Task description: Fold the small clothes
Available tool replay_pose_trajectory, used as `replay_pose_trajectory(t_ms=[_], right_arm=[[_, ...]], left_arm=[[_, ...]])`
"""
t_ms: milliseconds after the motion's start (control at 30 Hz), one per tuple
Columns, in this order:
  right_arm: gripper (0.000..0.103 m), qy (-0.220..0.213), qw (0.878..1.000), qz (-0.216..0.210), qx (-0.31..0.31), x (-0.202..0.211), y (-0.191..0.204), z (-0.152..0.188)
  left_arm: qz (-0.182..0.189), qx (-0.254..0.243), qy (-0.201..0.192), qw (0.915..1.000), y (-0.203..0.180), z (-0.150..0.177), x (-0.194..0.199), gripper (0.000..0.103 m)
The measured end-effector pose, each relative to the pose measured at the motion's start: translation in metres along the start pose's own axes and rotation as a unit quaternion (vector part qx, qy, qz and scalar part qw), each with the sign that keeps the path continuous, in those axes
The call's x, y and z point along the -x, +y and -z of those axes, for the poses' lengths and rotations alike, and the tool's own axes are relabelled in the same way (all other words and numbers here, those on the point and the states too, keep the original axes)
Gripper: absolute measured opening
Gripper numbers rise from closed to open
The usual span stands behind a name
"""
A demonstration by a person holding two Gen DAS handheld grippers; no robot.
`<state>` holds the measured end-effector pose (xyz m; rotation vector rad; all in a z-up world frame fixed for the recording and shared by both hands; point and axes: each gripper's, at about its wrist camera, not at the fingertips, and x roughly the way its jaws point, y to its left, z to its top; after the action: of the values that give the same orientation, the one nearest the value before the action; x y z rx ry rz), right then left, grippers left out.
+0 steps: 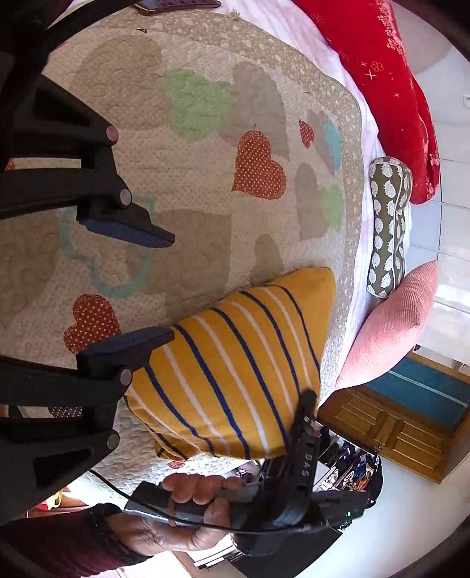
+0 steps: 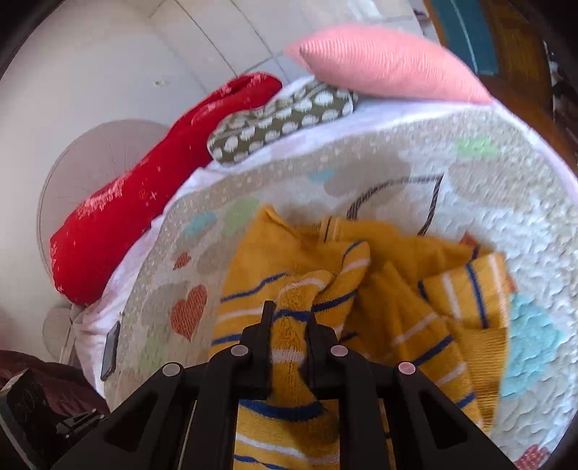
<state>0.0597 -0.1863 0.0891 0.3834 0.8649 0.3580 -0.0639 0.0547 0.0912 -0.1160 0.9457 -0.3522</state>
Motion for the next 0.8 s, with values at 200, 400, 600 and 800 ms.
replay_pose_trajectory(t_ms=[200,400,600,800], right_arm=[[0.014,-0.1,0.984,0.146,0.003,0.057,-0.023,0.022],[0.028,-0.006,0.986,0.164,0.015,0.035,-0.057,0.052],[0.032,-0.031,0.99,0.14,0.005,0.068,-0.065,0.041],[0.046,-0.051,0.996,0.066,-0.032,0.099,-0.069,0.053]], left_arm=[[0.015,-0.017,0.018,0.9996,-0.018,0.001,-0.02,0.053],[0.042,-0.023,0.047,0.9978,-0.041,-0.005,-0.041,0.053],[0.045,-0.002,0.05,0.9977,-0.055,-0.026,-0.061,0.069],[0.059,-0.045,0.087,0.9934,-0.09,-0.006,-0.085,0.069]])
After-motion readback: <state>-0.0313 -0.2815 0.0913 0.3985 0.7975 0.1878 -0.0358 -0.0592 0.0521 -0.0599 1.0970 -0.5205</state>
